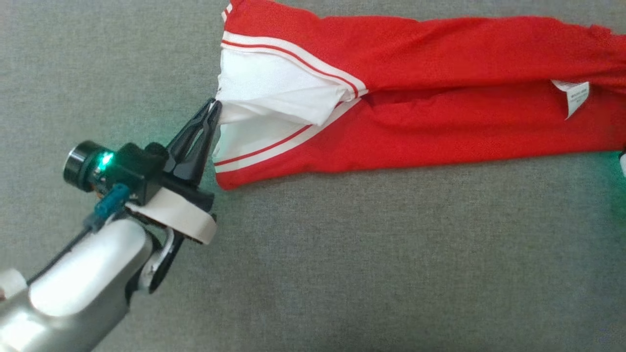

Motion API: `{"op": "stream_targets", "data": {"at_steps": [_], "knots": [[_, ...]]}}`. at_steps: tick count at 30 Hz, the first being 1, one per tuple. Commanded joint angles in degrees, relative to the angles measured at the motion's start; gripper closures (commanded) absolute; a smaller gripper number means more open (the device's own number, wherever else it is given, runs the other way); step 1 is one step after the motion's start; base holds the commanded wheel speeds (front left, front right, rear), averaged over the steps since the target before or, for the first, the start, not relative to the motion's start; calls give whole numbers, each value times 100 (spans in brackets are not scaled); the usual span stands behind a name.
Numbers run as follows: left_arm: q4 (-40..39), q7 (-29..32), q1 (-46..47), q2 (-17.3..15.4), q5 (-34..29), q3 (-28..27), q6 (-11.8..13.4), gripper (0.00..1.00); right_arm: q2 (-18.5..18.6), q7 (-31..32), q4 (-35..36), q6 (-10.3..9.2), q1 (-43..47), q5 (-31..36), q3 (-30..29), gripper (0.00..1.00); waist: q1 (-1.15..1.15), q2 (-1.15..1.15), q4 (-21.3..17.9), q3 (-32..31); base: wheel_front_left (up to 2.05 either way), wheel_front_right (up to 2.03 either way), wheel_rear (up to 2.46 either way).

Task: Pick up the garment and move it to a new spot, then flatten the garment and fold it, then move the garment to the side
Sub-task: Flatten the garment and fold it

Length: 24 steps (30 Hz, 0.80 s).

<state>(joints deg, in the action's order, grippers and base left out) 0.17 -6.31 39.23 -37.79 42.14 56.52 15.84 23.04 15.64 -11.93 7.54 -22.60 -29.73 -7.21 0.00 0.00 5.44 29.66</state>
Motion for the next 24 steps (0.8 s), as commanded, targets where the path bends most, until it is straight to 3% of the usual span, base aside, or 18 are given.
{"op": "stream_targets", "data": {"at_steps": [1, 6, 11, 17, 24], "knots": [[-15, -206, -30, -80, 67, -271, 68, 0, 33, -115, 199, -5, 173, 28, -29, 0, 0, 0, 10, -61, 0, 0, 0], [230, -653, -303, 329, 65, -354, 285, 0, -241, -474, 291, -5, 489, 103, -219, 0, 0, 0, 29, -341, 0, 0, 0], [366, -856, -775, 861, -122, -689, 670, 0, -707, -755, 503, -5, 1018, 225, -370, 0, 0, 0, 60, -742, 0, 0, 0], [4, -866, -1624, 1497, -1098, -1429, 983, 0, -1135, -767, 514, -5, 1368, 287, -484, 0, 0, 0, 199, -1186, 0, 0, 0], [-308, -867, -2422, 2064, -1986, -1984, 1007, 0, -1383, -832, 109, -5, 1024, 606, -1027, 0, 0, 0, 537, -1392, 0, 0, 0]]}}
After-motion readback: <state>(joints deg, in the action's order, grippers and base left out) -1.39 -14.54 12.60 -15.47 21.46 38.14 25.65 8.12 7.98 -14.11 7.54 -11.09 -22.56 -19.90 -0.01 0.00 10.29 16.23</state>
